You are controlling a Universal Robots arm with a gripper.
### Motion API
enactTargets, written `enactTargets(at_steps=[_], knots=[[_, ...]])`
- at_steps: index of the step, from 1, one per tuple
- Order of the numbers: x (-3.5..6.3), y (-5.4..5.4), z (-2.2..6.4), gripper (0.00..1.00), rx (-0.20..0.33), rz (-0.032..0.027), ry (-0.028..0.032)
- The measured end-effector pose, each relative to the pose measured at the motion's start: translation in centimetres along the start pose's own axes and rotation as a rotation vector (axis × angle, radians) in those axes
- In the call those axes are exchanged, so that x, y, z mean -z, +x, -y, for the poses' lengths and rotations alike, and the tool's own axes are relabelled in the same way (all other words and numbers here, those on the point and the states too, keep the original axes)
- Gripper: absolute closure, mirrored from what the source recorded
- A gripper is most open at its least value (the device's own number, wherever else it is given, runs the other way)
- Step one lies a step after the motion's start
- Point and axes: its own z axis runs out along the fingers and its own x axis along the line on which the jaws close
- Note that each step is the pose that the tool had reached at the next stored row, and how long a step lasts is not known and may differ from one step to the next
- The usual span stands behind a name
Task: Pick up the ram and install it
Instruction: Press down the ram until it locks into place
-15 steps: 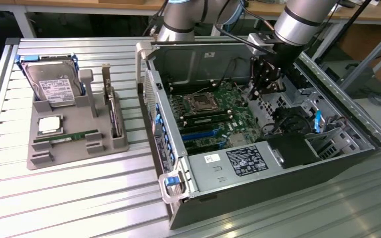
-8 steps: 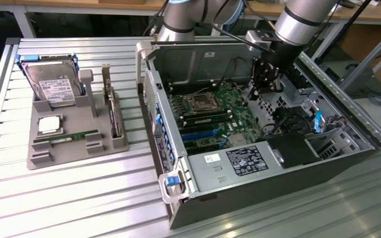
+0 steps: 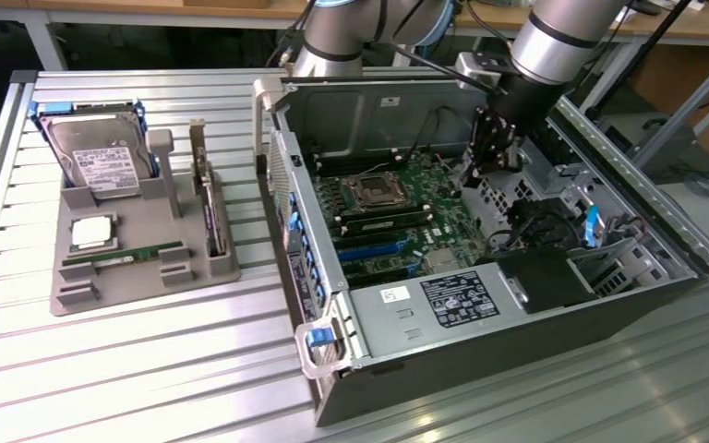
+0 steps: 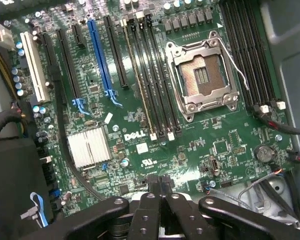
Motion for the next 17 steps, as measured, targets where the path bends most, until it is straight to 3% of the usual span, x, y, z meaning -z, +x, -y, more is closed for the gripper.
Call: enactTargets(at_steps=[2,6,11,17], knots=[[0.0,0.0,0.0,0.9,-0.053,-0.0054,0.0011],[0.0,0.0,0.0,0.9,-0.134,-0.0101,0.0017],[-0.01,0.0,0.0,0.9,-0.23,-0.0143,0.0018],[-0.04,0.0,0.0,0.9,-0.385,-0.0172,0.0005]])
